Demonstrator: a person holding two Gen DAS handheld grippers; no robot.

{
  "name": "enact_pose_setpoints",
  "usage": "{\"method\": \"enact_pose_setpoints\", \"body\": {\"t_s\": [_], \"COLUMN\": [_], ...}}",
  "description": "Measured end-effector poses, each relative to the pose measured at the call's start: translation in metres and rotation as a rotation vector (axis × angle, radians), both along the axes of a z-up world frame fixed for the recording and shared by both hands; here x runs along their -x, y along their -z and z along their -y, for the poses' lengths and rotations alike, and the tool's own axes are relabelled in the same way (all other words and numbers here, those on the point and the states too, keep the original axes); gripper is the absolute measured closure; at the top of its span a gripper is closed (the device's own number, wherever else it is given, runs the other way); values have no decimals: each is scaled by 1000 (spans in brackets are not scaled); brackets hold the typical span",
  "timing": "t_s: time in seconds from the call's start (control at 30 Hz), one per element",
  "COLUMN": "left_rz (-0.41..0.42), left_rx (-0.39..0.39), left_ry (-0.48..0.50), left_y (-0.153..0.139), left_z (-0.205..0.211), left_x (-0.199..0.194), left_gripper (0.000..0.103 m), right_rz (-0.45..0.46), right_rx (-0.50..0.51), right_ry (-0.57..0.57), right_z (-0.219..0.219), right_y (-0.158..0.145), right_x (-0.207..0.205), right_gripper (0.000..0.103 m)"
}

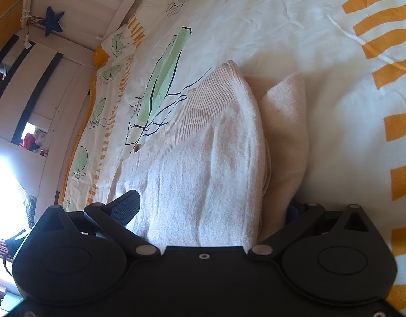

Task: Fold small clothes

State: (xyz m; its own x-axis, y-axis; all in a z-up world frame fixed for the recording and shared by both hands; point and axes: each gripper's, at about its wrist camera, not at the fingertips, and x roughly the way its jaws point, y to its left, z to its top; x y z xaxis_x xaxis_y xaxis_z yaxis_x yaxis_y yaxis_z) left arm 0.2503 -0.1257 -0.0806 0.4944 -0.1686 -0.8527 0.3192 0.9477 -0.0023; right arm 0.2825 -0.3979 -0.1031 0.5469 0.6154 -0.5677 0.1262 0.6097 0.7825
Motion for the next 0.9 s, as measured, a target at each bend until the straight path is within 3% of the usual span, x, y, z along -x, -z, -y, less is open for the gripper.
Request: {"method": "enact_pose_setpoints", "body": {"t_s": [0.13, 0.4, 0.9], "left_rz": [2, 15, 54], "left_rx": [-24, -1, 33], "left_ry": [19, -1, -157], "left_y": [10, 2, -22], "left_z": [1, -12, -120], "left_x": [4, 6, -1], "left_gripper": [1, 2, 3], "right_rz": [1, 4, 68], "right_rx": [7, 10, 21], "right_ry": [0, -3, -1], "right_z": [-2, -1, -1], "right_y": [0, 0, -1], "right_x": [0, 0, 15], "right_gripper": [0, 0, 0]}}
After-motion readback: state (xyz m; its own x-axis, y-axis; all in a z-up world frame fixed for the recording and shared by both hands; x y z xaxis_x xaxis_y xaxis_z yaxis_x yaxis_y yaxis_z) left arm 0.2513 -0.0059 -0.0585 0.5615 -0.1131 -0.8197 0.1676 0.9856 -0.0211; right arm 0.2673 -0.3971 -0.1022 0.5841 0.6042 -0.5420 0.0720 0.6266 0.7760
